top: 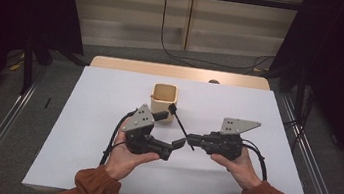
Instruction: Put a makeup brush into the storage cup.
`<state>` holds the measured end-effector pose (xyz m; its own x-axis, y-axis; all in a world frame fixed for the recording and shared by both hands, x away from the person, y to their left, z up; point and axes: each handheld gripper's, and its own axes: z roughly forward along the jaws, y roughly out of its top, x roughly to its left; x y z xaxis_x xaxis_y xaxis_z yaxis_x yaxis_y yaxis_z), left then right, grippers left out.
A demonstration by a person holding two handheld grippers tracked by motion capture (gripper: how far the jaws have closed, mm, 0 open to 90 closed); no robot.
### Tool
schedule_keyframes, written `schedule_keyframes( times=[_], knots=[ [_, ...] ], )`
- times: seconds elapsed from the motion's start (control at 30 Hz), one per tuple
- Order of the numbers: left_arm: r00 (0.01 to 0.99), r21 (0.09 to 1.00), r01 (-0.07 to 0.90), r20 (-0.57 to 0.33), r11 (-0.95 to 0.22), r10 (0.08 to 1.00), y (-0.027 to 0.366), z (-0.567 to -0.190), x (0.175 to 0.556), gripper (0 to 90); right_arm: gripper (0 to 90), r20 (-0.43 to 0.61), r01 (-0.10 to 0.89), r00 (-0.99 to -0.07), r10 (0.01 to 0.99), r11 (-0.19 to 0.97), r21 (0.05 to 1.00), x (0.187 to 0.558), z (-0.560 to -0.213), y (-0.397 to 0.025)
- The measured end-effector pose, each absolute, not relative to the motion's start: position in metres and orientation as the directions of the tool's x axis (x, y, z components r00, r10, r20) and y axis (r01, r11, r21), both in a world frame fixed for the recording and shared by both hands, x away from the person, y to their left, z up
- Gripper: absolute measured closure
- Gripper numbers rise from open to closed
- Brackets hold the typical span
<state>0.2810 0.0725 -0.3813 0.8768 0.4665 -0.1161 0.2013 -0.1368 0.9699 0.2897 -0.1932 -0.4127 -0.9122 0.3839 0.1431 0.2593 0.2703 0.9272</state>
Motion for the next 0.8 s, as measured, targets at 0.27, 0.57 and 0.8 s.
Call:
schedule_keyframes(
  times=[0.27, 0.57, 0.8],
  knots=[
    [0.864, 0.963, 0.24, -0.153, -0.125, 0.48, 0.07, -0.383, 0.29, 18.1, 85.8, 0.143, 0.257, -0.914, 0.38, 0.27, 0.928, 0.289, -0.413, -0.193],
    [0.856, 0.96, 0.255, -0.17, -0.114, 0.488, 0.071, -0.384, 0.293, 42.4, 85.8, 0.143, 0.259, -0.912, 0.384, 0.272, 0.927, 0.289, -0.414, -0.193],
    [0.856, 0.957, 0.269, -0.185, -0.111, 0.482, 0.07, -0.384, 0.292, 51.7, 85.8, 0.145, 0.261, -0.912, 0.384, 0.271, 0.926, 0.289, -0.415, -0.193]
  ],
)
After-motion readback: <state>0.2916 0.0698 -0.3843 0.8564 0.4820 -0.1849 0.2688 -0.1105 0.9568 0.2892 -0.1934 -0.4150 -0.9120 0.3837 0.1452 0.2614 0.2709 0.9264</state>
